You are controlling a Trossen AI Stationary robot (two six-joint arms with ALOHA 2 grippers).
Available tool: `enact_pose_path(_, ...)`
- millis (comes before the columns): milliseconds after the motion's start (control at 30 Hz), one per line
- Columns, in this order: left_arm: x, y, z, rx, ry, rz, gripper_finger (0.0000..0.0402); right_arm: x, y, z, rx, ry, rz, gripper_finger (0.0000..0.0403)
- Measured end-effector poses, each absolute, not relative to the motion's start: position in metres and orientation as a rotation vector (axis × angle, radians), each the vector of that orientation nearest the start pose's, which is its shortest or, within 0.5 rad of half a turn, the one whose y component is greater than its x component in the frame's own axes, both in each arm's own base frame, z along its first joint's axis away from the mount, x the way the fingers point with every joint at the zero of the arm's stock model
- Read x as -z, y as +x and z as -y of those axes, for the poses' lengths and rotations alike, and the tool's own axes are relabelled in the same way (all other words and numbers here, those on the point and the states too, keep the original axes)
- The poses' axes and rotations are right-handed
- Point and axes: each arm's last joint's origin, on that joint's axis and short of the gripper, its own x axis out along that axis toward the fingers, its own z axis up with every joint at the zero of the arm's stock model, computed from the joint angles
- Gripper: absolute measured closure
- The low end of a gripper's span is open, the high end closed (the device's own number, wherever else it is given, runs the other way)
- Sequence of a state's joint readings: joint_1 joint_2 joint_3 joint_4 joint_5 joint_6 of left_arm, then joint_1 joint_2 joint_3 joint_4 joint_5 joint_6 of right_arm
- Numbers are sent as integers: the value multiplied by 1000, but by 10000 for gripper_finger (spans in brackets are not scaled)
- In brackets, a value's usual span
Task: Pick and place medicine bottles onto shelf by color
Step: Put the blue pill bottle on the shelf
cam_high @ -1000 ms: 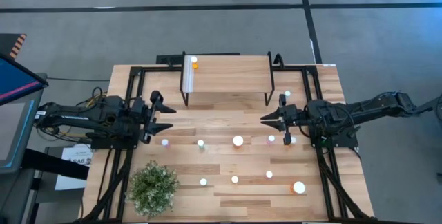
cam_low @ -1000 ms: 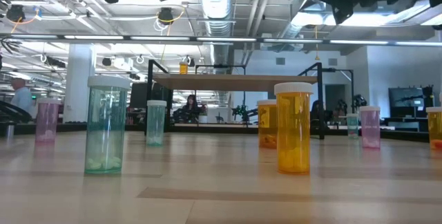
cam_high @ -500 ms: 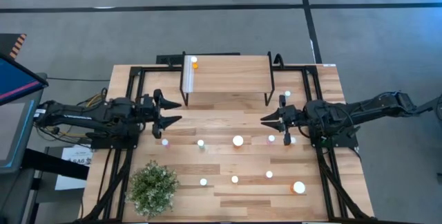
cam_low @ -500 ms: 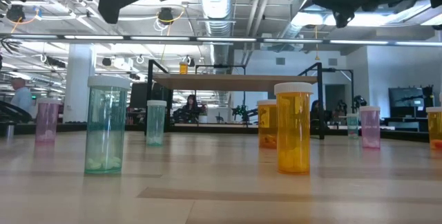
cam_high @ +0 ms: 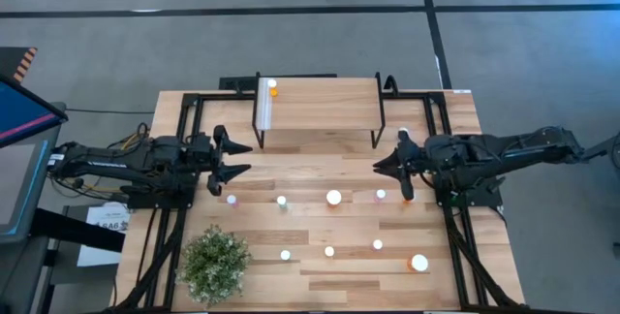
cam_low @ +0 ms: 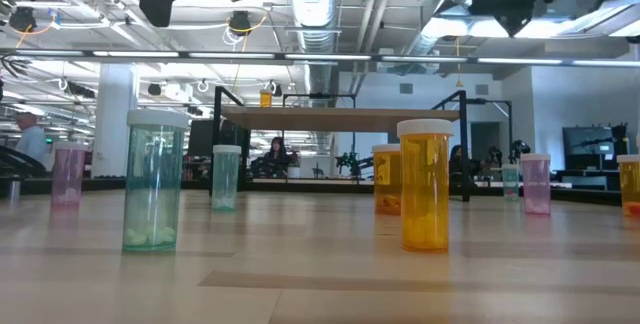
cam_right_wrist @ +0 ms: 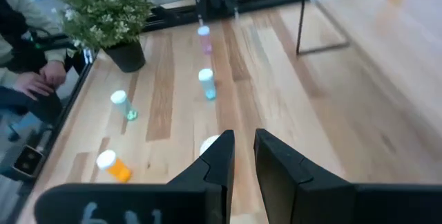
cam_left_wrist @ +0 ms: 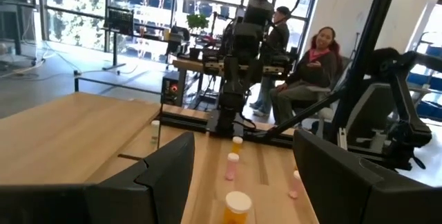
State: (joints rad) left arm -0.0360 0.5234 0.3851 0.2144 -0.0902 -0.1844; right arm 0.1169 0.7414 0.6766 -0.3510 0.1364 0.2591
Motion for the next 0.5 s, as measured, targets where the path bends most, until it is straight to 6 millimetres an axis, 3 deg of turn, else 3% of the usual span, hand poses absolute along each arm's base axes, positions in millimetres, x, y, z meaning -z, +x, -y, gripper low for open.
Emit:
enact_pose_path(267, -269, 139, 2, -47, -189, 82, 168, -283, 166, -17, 92, 302, -438, 321)
enact_pose_path(500, -269, 139, 2, -46, -183, 91, 168, -281, 190, -17, 93, 289, -391, 321)
